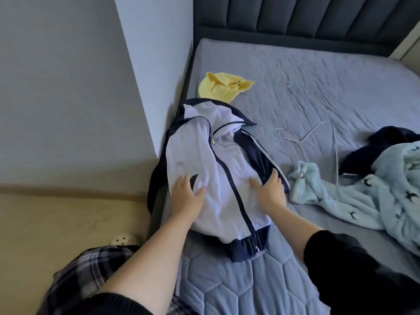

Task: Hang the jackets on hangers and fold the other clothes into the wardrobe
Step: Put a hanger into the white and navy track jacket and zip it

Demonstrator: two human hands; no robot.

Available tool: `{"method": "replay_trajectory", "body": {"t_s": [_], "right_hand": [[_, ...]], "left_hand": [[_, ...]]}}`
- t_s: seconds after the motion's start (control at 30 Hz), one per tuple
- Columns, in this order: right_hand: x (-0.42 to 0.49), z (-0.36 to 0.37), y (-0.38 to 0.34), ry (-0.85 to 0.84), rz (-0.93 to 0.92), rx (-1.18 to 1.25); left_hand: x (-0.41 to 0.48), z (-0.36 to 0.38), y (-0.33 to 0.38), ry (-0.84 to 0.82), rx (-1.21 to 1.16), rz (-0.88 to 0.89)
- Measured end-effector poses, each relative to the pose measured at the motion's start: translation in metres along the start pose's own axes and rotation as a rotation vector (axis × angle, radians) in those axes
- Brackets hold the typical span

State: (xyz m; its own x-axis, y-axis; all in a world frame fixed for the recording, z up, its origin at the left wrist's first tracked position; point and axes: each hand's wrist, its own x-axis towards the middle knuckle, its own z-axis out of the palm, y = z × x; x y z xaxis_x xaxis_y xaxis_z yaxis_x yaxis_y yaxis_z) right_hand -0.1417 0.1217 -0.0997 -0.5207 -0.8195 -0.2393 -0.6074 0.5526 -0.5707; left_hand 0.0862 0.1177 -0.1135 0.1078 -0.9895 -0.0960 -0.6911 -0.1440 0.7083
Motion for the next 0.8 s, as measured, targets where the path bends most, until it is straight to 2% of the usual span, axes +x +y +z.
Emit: {"method": "replay_trajectory", "body": {"t_s": [0.1,0.13,0.17,0.2,0.23,0.27,0.33,0.37,0.4,0.47,0.53,0.6,0.67,0.73,0.8], "right_hand": [[0.01,-0.017,0.005,-0.038,0.154,0.033],[0.015,-0.023,0.005,-0.054,0.139,-0.006],[0.016,-0.033,0.002,-0.069,0.149,-0.101],[0.023,-0.046,-0.003,-0.071,0.168,-0.096],[0.029,-0.06,-0.012,-0.04,0.184,0.032],[0.04,-0.078,-0.018,0.027,0.159,0.163],[0.056,-0.107,-0.035,0.333,0.057,0.366],[0.058,-0.117,-0.042,0.416,-0.008,0.399],[0.056,-0.124,-0.048,0.424,-0.069,0.444],[0.048,-0.118,-0.051,0.346,-0.135,0.436],[0.04,-0.091,-0.038,0.229,-0.105,0.276],[0.026,-0.055,-0.016,-0.03,0.004,0.199],[0.005,-0.027,0.004,-0.272,0.124,0.268],[-0.01,-0.013,0.017,-0.344,0.156,0.374],[-0.016,-0.015,0.022,-0.346,0.141,0.45]], "left_hand": [[-0.001,-0.01,0.001,0.063,-0.011,-0.203],[-0.001,-0.012,0.001,0.054,-0.065,-0.275],[0.0,-0.014,0.0,0.023,-0.138,-0.335],[0.001,-0.015,-0.001,-0.03,-0.201,-0.383],[0.003,-0.017,-0.001,-0.086,-0.244,-0.429],[0.004,-0.019,-0.003,-0.124,-0.28,-0.472],[0.007,-0.019,-0.009,-0.16,-0.404,-0.553],[0.008,-0.02,-0.011,-0.168,-0.489,-0.592],[0.008,-0.021,-0.011,-0.174,-0.571,-0.612],[0.011,-0.023,-0.013,-0.194,-0.673,-0.644],[0.011,-0.026,-0.01,-0.194,-0.705,-0.665],[0.01,-0.029,-0.008,-0.133,-0.686,-0.65],[0.004,-0.036,-0.004,-0.032,-0.62,-0.57],[-0.002,-0.046,0.006,0.027,-0.658,-0.51],[-0.006,-0.057,0.017,-0.034,-0.938,-0.526]]}}
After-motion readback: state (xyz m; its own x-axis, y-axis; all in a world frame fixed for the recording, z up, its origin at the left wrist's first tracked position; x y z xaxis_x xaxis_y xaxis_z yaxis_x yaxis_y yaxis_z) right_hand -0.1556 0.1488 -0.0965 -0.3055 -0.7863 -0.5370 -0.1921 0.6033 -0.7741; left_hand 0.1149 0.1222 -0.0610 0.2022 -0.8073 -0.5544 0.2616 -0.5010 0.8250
